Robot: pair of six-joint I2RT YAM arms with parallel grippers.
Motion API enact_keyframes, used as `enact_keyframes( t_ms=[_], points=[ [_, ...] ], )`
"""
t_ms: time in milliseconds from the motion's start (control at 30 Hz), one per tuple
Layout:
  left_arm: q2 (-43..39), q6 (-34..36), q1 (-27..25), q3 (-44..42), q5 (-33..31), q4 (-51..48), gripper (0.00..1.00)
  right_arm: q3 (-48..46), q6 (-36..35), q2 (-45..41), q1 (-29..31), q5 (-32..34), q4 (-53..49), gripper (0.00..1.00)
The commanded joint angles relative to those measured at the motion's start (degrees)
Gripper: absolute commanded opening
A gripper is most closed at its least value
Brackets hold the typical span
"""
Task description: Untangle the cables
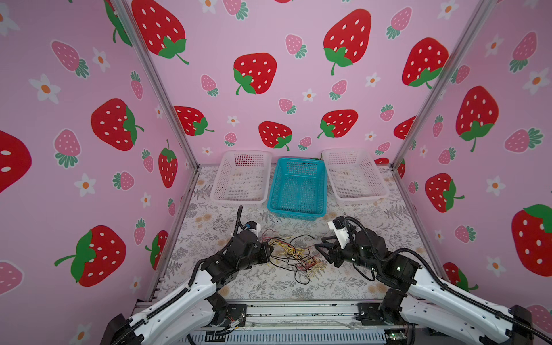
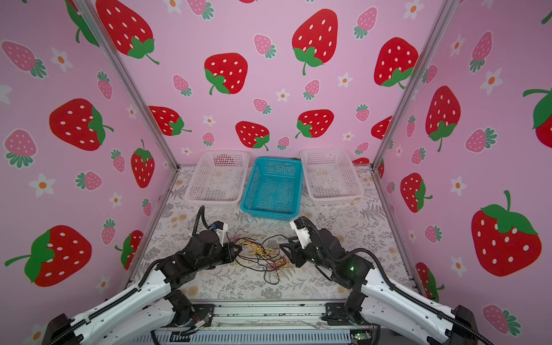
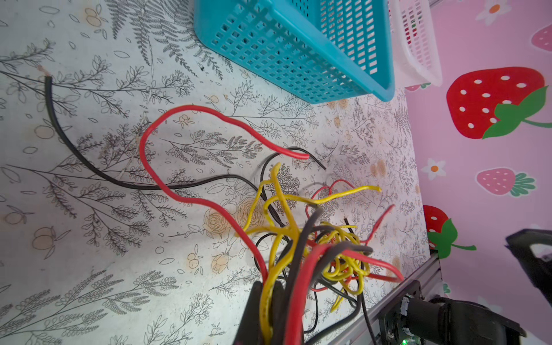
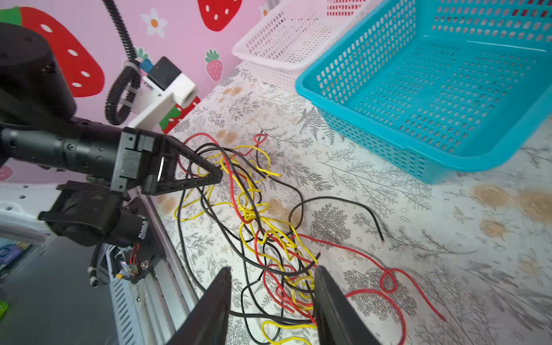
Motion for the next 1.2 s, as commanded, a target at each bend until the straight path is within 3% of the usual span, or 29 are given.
enact_keyframes(
  t_ms=[0,267,467,567,800,1167],
  points=[
    [0.6,0.4,0.2,3.2,0.5,1.4,0.00,-0.6,1.1,3.1,0.9,-4.3,9.1,0.47],
    [3.7,0.8,-0.5,4.7,3.7,1.7,0.00,3.1,-2.6,18.6,2.6,-6.0,17.0,0.34],
    [4.4,0.8,-0.7,4.7,4.3,1.9,0.00,4.2,-2.8,25.3,5.4,-5.2,21.5,0.34],
    [5.3,1.1,-0.8,4.8,4.7,1.7,0.00,4.7,-2.9,26.9,6.6,-5.0,23.4,0.30],
    [5.0,1.8,-0.9,5.2,4.7,0.5,0.00,6.3,-4.0,28.9,7.0,-1.1,20.3,0.00],
    [5.6,2.4,-0.8,4.6,6.2,0.4,0.01,8.6,-5.7,24.1,6.9,4.7,15.6,0.00]
  ],
)
